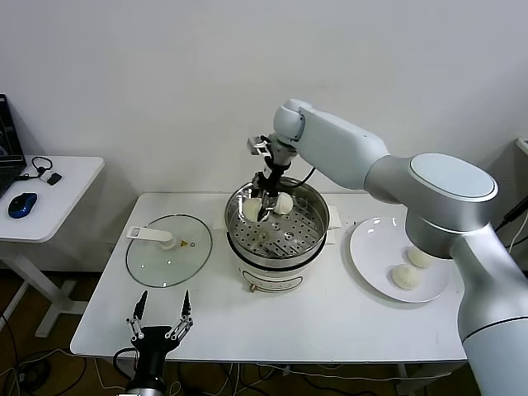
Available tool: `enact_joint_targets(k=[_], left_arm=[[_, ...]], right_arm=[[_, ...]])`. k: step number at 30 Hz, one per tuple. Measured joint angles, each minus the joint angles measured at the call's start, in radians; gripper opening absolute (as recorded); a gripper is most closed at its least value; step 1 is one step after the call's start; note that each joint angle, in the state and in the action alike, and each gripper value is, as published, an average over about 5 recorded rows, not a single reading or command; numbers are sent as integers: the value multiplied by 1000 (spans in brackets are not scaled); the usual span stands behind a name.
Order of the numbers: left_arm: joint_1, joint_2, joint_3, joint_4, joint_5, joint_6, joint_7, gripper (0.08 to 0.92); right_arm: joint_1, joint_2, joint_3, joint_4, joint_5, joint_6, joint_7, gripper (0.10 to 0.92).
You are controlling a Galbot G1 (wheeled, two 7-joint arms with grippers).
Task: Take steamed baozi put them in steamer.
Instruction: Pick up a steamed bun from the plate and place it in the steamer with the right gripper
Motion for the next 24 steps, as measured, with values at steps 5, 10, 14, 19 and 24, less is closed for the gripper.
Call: enact_joint_targets(k=[5,10,14,19,24], left_arm=[[1,1,1,2,-1,0,0,823],[3,1,2,2,-2,-1,0,823],[5,1,2,2,-3,-3,0,823],[9,1,0,4,-5,-6,0,823],[10,1,0,4,-7,-7,0,823]], right_arm=[[-16,12,5,-18,-17,4,1,651],[-29,23,10,-33,-30,7,4,653],[-37,32,15,-43,-39,10,6,653],[-48,44,19,-54,-50,15,11,654],[-55,52,23,-62,-59,21,17,688]])
